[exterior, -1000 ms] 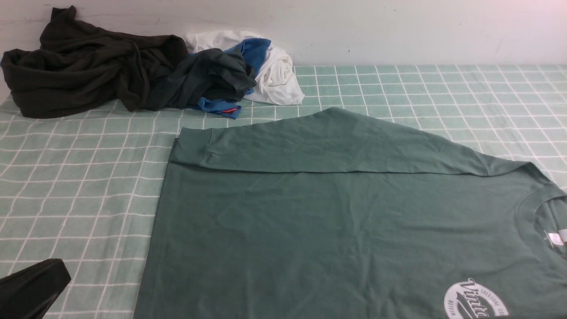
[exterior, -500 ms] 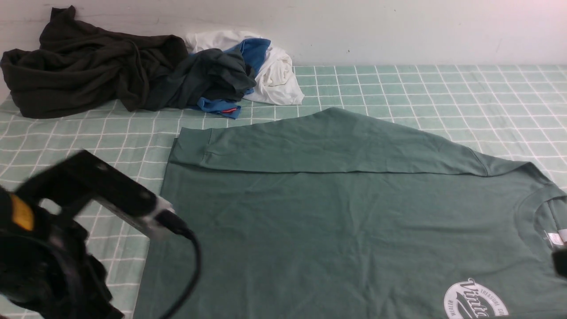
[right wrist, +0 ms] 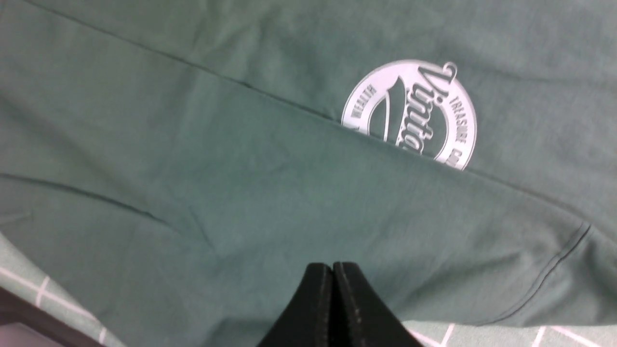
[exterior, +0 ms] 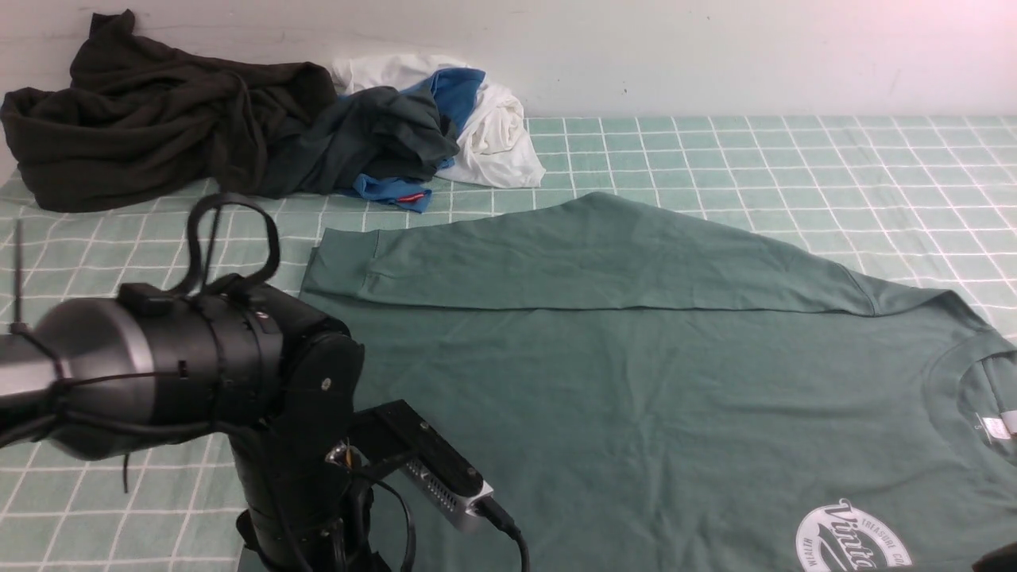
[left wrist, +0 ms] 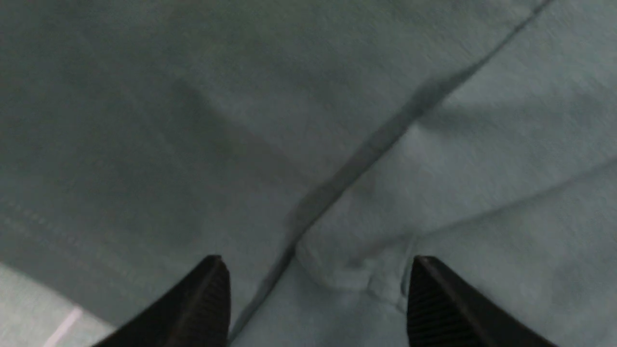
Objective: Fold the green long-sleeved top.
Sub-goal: Use the left arm to clamp the cuff closest to it, then use the left arm to drag and place the cuff at the centered position on the left edge of the fabric
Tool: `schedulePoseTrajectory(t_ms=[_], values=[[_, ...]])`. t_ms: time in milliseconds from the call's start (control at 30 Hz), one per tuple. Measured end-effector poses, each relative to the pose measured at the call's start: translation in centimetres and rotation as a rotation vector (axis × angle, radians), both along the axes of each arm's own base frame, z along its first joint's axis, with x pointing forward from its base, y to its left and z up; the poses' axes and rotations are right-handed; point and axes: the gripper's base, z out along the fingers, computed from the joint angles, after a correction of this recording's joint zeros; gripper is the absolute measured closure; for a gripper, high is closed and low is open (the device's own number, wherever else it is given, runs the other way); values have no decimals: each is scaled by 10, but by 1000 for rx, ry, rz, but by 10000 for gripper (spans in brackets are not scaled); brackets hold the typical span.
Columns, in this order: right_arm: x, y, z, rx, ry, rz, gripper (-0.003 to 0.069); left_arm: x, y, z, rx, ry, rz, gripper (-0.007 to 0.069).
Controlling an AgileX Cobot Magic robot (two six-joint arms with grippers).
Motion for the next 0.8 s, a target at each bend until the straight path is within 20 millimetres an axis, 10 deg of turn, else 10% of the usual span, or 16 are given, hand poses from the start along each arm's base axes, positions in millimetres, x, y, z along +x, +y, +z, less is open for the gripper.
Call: schedulePoseTrajectory(t_ms=[400, 567, 800], values=[[4, 0, 2, 7, -43, -7, 673, 1, -6, -8, -25, 49, -9, 586], [4, 0, 2, 7, -43, -7, 673, 10, -9, 8, -29, 13, -32, 598], [4, 0, 2, 7, -43, -7, 673, 54, -20, 84, -36, -233, -86, 598]])
